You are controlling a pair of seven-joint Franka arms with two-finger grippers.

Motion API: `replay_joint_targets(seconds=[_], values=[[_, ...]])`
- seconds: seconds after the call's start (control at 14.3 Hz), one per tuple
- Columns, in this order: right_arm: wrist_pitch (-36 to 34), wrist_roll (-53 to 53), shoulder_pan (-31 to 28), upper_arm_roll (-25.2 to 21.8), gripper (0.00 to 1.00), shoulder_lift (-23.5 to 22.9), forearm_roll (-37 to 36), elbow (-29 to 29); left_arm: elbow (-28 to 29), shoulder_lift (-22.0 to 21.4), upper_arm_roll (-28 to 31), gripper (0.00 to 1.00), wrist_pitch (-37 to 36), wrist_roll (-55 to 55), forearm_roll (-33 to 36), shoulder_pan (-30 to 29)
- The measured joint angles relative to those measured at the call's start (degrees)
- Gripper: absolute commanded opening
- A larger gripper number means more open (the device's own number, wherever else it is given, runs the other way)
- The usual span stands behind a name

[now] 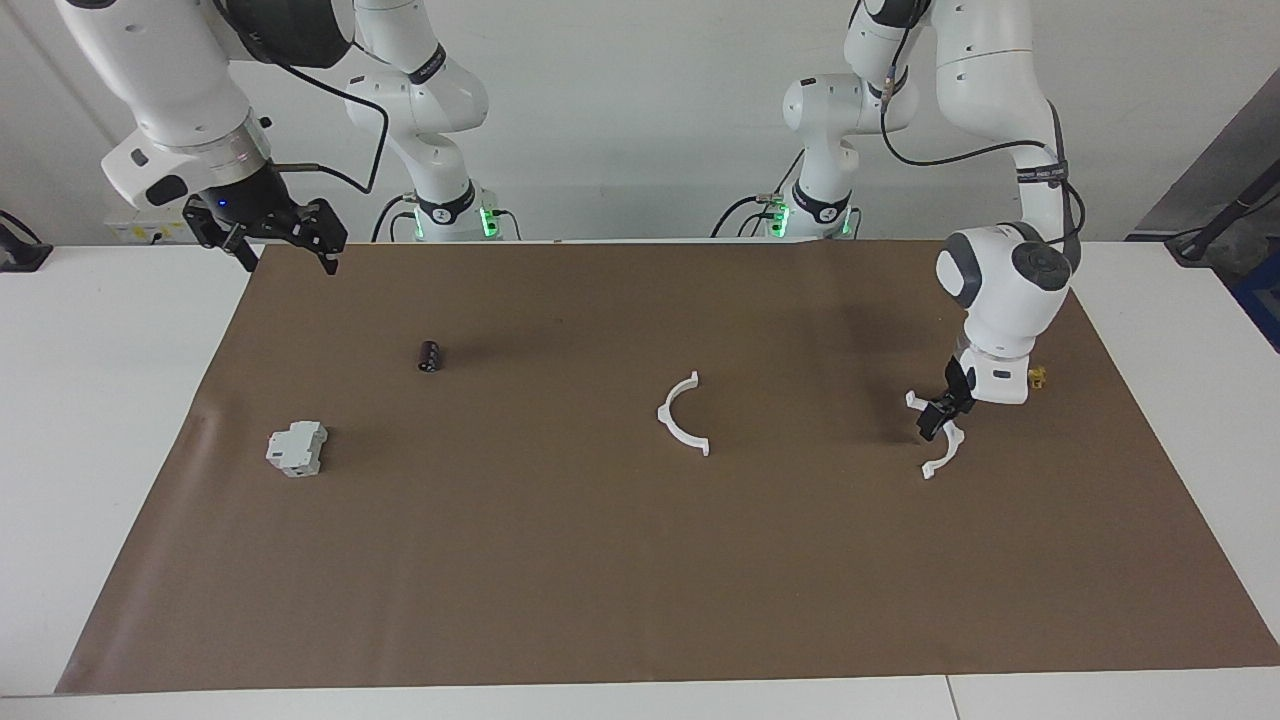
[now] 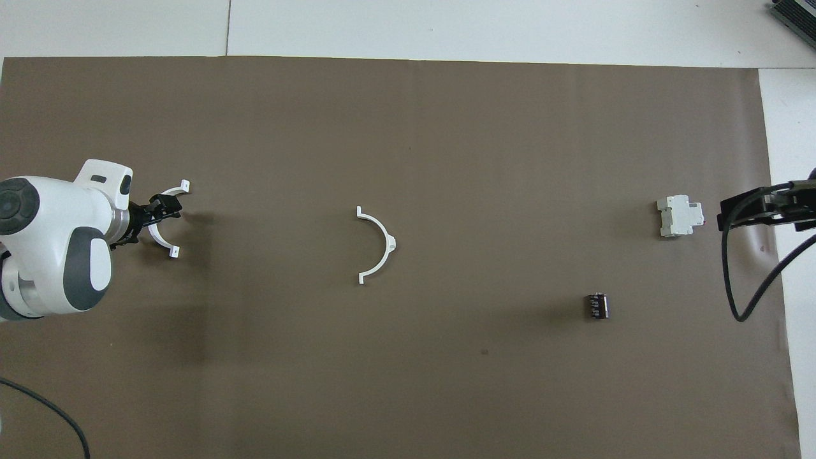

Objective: Assemble drain pipe with both arms
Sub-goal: 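Grasp the other white clamp half with the left gripper, then carry the clamp half toward the placed half with the left gripper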

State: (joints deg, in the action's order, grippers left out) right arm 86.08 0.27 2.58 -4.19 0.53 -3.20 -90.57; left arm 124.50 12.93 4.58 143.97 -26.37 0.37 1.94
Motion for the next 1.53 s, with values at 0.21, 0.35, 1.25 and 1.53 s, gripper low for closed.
replay_joint_targets(seconds=[0.21, 0.35, 1.25, 1.53], values=[[0.00, 0.00, 0.00, 0.00, 1.00, 0.01, 0.02, -0.20, 0.02, 0.00, 0.00, 0.03, 0.11, -0.06, 0.00, 0.00], [0.00, 0.00, 0.00, 0.00, 1.00, 0.06, 0.03, -0.36, 0.05, 0.00, 0.00, 0.00, 0.12, -0.06, 0.00, 0.00], [0.00, 0.00, 0.05, 0.28, 1.00, 0.45, 0.07, -0.72, -10.26, -0.36, -1.86, 0.00, -10.31, -10.55, -0.09, 12.44], [0.00, 0.00, 0.05, 0.29, 1.00, 0.45, 0.07, -0.76, -10.30, -0.26, -2.07, 0.00, -10.09, -21.92, -0.10, 19.88]])
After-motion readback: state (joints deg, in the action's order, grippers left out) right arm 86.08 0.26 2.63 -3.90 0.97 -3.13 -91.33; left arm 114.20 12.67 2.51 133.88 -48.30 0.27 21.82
